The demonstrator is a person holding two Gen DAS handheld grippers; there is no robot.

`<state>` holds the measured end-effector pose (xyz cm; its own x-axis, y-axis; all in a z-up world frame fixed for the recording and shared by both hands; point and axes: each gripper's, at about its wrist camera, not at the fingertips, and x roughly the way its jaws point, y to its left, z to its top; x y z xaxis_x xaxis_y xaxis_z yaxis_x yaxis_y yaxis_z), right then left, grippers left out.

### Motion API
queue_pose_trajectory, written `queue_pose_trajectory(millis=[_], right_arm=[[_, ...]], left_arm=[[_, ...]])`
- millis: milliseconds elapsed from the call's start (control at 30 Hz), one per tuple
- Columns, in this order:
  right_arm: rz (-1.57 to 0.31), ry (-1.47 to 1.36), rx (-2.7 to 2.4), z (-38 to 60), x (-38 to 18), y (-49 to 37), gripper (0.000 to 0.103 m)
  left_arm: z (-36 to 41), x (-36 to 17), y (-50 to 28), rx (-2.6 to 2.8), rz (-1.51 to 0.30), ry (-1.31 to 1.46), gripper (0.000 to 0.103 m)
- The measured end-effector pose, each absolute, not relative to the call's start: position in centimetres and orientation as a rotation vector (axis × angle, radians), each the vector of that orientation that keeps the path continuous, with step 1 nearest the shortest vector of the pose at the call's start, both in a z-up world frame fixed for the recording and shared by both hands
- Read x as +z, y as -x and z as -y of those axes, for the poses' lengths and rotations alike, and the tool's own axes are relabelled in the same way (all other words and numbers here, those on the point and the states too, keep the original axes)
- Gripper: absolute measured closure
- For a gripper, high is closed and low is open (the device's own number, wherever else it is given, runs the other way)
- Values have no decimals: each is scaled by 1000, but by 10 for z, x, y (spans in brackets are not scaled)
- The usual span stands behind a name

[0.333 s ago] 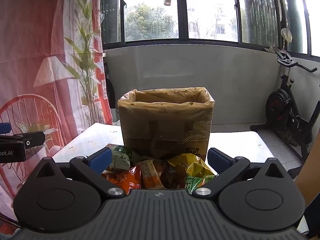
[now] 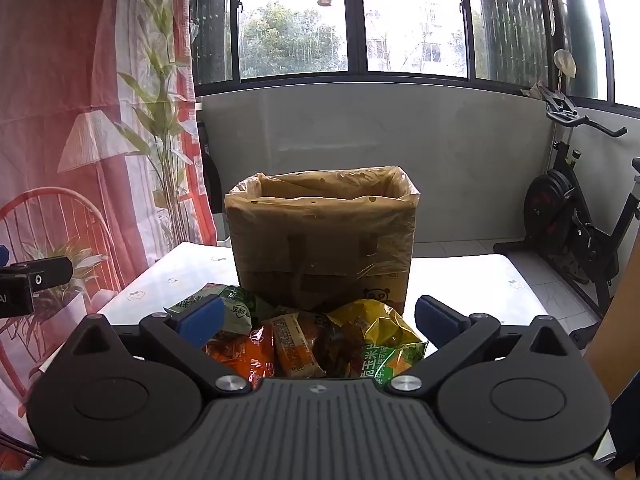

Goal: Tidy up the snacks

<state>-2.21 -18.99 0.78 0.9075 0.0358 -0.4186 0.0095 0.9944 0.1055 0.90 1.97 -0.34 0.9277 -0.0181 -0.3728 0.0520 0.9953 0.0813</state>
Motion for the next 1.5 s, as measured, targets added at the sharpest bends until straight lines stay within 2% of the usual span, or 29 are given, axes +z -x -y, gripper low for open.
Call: queue_pose_trajectory(millis=[1500], right_arm=[[-449, -115, -39, 186, 1, 17, 0]], left_arm=[[-14, -1, 8, -20, -377, -54, 0]])
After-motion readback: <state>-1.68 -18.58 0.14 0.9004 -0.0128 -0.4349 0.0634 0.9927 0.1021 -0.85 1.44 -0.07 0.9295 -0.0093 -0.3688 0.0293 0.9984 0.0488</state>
